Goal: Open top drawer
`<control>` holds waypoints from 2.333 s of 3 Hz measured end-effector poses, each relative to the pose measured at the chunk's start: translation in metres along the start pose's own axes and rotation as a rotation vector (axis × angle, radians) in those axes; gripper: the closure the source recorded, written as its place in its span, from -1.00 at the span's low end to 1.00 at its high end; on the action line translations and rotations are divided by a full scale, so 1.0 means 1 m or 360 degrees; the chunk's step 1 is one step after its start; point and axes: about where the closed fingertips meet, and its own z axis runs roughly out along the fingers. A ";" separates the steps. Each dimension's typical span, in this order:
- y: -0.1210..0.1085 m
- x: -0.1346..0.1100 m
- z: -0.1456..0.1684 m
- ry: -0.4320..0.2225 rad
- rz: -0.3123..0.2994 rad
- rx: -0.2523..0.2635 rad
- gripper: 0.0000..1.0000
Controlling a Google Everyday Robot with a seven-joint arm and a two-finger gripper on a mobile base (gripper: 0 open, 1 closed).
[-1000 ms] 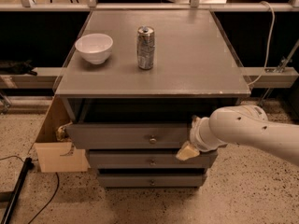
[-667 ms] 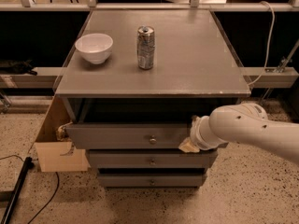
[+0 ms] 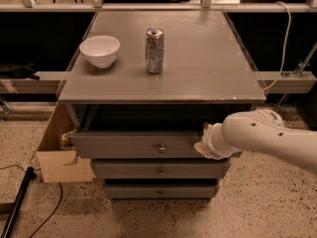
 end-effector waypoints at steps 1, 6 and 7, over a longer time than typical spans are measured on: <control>-0.001 -0.001 -0.002 0.0000 0.0000 0.0000 1.00; 0.005 0.000 -0.017 0.0004 -0.0019 -0.0040 1.00; 0.008 0.000 -0.023 0.0000 -0.0025 -0.0046 1.00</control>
Offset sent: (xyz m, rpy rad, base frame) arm -0.2443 -0.0869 -0.0638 -0.1473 0.2129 -0.1155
